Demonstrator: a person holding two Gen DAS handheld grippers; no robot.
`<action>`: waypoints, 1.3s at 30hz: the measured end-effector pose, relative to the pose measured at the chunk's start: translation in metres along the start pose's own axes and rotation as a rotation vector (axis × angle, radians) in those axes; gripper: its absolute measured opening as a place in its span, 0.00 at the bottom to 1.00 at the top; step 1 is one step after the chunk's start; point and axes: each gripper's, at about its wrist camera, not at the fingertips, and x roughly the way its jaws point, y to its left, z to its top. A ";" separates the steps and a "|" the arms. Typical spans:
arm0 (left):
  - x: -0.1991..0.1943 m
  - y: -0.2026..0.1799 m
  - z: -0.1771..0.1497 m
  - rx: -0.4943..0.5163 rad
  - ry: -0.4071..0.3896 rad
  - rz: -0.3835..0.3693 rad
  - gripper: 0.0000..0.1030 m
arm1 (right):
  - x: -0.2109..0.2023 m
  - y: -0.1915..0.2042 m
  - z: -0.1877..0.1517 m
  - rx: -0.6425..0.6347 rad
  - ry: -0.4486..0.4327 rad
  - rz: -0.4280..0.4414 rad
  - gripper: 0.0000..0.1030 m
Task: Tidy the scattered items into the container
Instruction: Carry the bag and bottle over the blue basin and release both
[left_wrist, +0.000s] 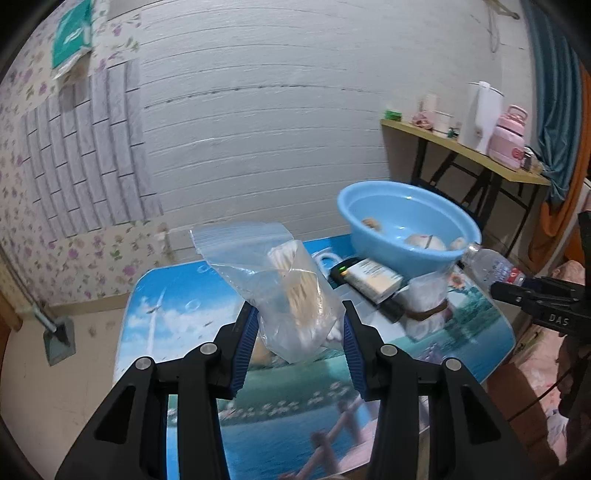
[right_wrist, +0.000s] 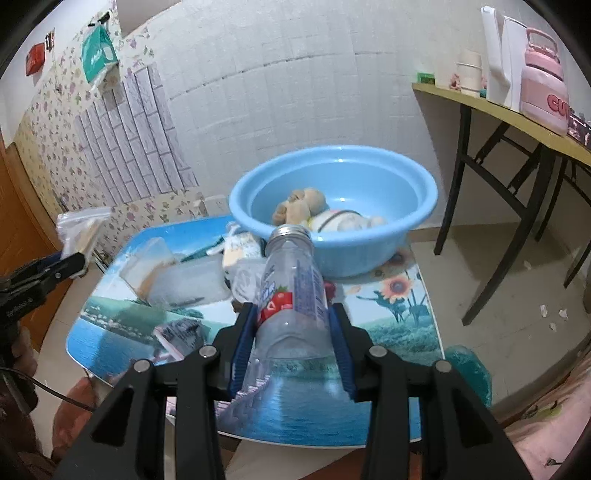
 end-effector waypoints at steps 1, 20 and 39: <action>0.003 -0.005 0.005 0.006 0.000 -0.012 0.42 | 0.000 -0.001 0.002 0.002 -0.004 -0.002 0.38; 0.067 -0.098 0.063 0.147 0.025 -0.130 0.42 | 0.028 -0.029 0.045 0.033 -0.077 0.055 0.38; 0.132 -0.140 0.070 0.230 0.091 -0.125 0.70 | 0.062 -0.065 0.060 0.073 -0.081 0.054 0.41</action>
